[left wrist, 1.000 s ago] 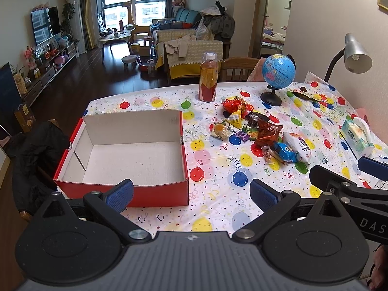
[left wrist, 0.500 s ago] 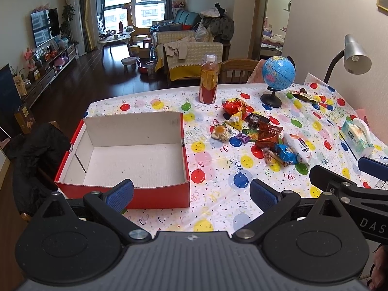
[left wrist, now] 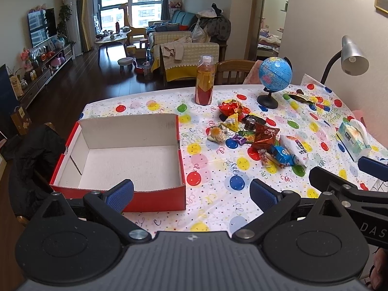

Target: Organize snacks

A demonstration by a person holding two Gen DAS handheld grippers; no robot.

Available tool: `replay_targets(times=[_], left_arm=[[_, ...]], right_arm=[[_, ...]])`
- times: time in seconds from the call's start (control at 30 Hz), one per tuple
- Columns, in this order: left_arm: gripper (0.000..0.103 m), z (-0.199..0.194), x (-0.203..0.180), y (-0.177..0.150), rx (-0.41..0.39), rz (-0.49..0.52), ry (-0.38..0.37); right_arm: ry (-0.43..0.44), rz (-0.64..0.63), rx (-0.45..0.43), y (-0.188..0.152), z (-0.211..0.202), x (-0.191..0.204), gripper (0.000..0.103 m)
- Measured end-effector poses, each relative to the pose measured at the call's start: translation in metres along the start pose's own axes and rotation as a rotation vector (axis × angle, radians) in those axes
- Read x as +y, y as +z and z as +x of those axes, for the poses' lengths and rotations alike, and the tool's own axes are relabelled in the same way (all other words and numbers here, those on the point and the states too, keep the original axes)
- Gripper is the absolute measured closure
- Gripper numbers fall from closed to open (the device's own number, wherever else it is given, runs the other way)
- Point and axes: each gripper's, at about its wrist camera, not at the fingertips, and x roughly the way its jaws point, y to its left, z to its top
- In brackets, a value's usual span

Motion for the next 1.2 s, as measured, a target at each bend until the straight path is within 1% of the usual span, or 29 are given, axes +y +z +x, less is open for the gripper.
replay_targets(times=[0.13,0.23,0.47,0.53,0.63,0.7,0.77,0.83,0.97,1.07,1.13,1.2], left_arm=[[0.0,0.009,-0.008,0.003,0.009,0.009,-0.009],[0.0,0.019,-0.015,0.007,0.015,0.015,-0.009],[0.0,0.056,-0.041,0.021,0.06,0.009,0.0],[0.0,0.068,-0.047,0.026,0.067,-0.007,0.013],[0.0,0.089,-0.055,0.036,0.083,-0.042,0.025],[0.0,0.104,-0.063,0.043,0.089,-0.05,0.031],[0.001,0.117,-0.073,0.047,0.083,-0.051,0.042],[0.001,0.131,-0.083,0.052,0.091,-0.052,0.035],[0.001,0.157,-0.106,0.065,0.115,-0.02,0.031],[0.001,0.181,-0.122,0.074,0.129,0.009,0.021],[0.001,0.2,-0.133,0.081,0.143,0.035,0.02],[0.001,0.218,-0.145,0.086,0.157,0.067,0.002]], right_arm=[[-0.015,0.014,0.006,0.006,0.008,-0.01,0.002],[-0.028,0.022,0.008,0.001,0.014,-0.02,0.002],[-0.032,0.038,0.039,0.0,0.042,-0.053,0.008],[-0.04,0.053,0.055,0.001,0.052,-0.067,0.008],[-0.044,0.091,0.102,-0.001,0.071,-0.092,0.016],[-0.046,0.095,0.139,-0.002,0.088,-0.108,0.017],[-0.044,0.08,0.158,-0.003,0.102,-0.121,0.017],[-0.036,0.062,0.175,-0.004,0.115,-0.134,0.017],[-0.002,0.057,0.21,-0.002,0.144,-0.162,0.02],[-0.014,0.053,0.236,-0.002,0.168,-0.18,0.022],[-0.008,0.059,0.262,-0.003,0.186,-0.191,0.024],[-0.001,0.062,0.283,-0.003,0.202,-0.2,0.026]])
